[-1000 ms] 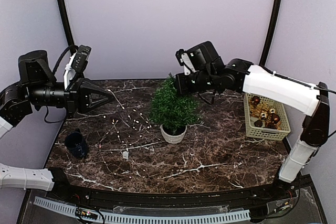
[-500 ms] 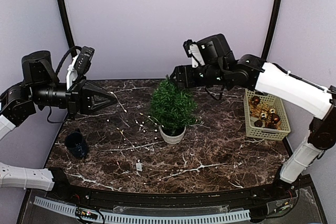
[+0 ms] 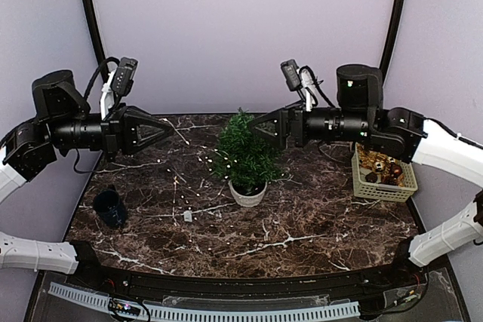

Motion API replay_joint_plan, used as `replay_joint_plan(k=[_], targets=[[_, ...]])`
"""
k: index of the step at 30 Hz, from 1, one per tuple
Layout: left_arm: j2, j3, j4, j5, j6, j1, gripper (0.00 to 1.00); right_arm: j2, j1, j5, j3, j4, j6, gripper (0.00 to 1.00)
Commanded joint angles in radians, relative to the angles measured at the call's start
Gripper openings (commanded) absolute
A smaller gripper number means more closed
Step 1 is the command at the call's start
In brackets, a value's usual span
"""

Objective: Decorate the small christmas tree

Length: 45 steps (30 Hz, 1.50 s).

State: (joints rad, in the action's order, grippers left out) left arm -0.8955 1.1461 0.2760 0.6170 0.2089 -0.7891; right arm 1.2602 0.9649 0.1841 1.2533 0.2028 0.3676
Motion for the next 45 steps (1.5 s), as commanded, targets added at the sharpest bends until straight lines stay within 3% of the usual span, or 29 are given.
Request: replay_joint_plan(k=[1, 12, 17, 25, 36, 39, 45], targets=[[0.003, -0.008, -0.068, -0.057, 0.046, 0.002, 0.00, -0.004, 0.073, 0.175, -0.067, -0.221, -0.004, 0.94], [0.007, -0.006, -0.125, -0.079, 0.087, 0.002, 0.00, -0.014, 0.143, -0.014, -0.334, -0.602, 0.121, 0.96], [0.016, -0.009, -0.145, -0.071, 0.092, 0.002, 0.00, 0.032, 0.182, -0.102, -0.359, -0.650, 0.157, 0.94], [0.023, -0.010, -0.149, -0.043, 0.082, 0.002, 0.00, 0.191, 0.244, -0.251, -0.234, -0.607, 0.186, 0.85], [0.056, -0.006, -0.183, -0.003, 0.085, 0.002, 0.00, 0.359, 0.343, -0.643, -0.004, -0.347, 0.253, 0.54], [0.073, -0.002, -0.178, -0.043, 0.072, 0.003, 0.00, 0.354, 0.364, -0.756, 0.002, -0.287, 0.281, 0.38], [0.122, -0.001, -0.167, -0.155, 0.048, 0.002, 0.00, 0.272, 0.376, -0.872, -0.059, -0.251, 0.309, 0.22]])
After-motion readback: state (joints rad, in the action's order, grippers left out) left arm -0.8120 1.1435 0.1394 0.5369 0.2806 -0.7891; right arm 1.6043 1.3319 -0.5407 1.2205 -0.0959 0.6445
